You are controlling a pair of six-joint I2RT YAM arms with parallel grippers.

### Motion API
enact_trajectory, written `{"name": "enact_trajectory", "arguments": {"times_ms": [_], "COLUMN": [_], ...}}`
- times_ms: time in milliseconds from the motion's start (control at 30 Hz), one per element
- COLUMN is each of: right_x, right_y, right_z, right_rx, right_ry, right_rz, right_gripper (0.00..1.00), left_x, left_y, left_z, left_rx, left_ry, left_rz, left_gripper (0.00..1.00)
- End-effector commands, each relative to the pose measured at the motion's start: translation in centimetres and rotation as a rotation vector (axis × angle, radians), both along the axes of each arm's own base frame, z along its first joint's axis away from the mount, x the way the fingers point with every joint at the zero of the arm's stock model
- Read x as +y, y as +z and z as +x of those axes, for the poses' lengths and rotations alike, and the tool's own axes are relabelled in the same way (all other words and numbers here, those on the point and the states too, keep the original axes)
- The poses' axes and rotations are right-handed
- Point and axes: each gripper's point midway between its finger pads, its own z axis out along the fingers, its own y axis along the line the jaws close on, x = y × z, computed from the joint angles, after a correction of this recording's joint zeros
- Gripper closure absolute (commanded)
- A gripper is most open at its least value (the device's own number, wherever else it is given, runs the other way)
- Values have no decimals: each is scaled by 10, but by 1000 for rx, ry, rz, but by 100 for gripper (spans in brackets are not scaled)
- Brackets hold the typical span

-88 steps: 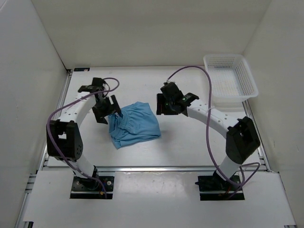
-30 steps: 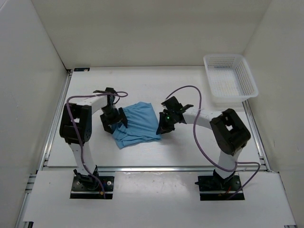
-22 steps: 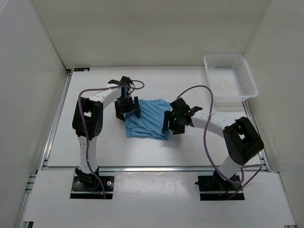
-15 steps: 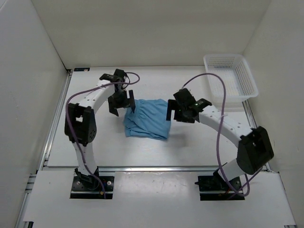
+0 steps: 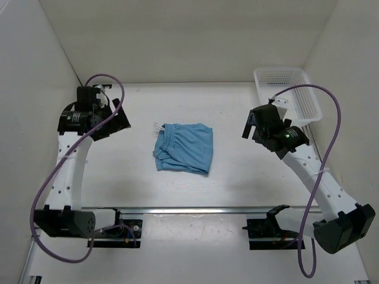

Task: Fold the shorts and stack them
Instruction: Fold the shorts

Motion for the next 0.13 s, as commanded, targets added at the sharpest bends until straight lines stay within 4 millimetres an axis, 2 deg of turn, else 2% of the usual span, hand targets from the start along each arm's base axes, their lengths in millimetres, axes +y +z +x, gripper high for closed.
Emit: {"name": "enact_trajectory", "arguments": {"times_ms": [0, 67, 100], "right_x": [-25, -31, -32], "right_y": [0, 0, -1], "right_z": [-19, -20, -23], "right_rx": [6, 2, 0], "right_ry": [-48, -66, -66], "right_rz": [-49, -56, -55], "right_gripper": [0, 0, 0], "left_x": [19, 24, 24], "left_y": [20, 38, 40], "left_z": [-16, -28, -30], "left_rx": [-110, -191, -208], "left_ry": [59, 87, 95], "left_rz": [29, 31, 22], "left_gripper": [0, 0, 0]}}
